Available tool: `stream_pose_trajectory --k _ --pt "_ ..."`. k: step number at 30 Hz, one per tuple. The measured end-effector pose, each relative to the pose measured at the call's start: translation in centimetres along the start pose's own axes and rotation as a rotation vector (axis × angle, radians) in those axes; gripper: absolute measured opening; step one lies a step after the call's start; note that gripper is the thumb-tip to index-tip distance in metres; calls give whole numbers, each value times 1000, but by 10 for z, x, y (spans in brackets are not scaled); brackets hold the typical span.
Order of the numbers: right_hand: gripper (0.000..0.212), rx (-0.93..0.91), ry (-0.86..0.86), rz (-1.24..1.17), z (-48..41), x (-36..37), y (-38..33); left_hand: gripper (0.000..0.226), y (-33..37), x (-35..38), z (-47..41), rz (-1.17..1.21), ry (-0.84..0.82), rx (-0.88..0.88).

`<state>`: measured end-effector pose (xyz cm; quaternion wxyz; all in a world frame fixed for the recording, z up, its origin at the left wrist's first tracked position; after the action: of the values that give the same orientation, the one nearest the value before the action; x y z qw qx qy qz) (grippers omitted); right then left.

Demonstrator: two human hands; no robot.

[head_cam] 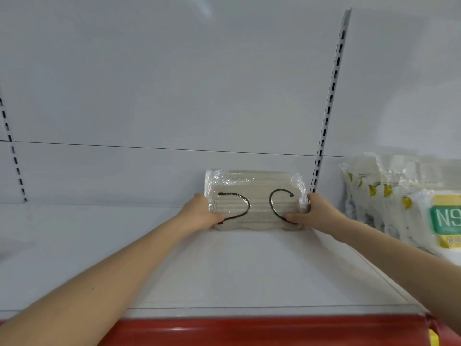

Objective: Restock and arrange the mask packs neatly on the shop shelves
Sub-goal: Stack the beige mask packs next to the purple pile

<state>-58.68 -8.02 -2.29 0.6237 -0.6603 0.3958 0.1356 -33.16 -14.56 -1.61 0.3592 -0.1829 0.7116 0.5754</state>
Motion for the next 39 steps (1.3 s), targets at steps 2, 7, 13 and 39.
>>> stream_pose_trajectory --k 2,7,13,39 --pt "59 -2 34 73 3 -4 -6 19 4 -6 7 -38 11 -34" --pt "58 -131 182 394 27 -19 -43 40 18 -21 32 -438 119 28" --pt "48 -333 192 289 45 -3 -94 48 27 -36 82 -335 233 229" --pt "43 -315 -356 39 129 277 -350 29 -230 -287 179 -358 375 138"
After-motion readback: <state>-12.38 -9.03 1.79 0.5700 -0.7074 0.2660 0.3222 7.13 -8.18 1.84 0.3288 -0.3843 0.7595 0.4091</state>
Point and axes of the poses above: each hand's wrist, its own z-axis away from the middle knuckle, its own x-axis out of the palm, y = z × x, the point moved 3 cm from there along -z, towards the middle knuckle, and after that the axes turned 5 degrees about -x, right-handed, at the moved point
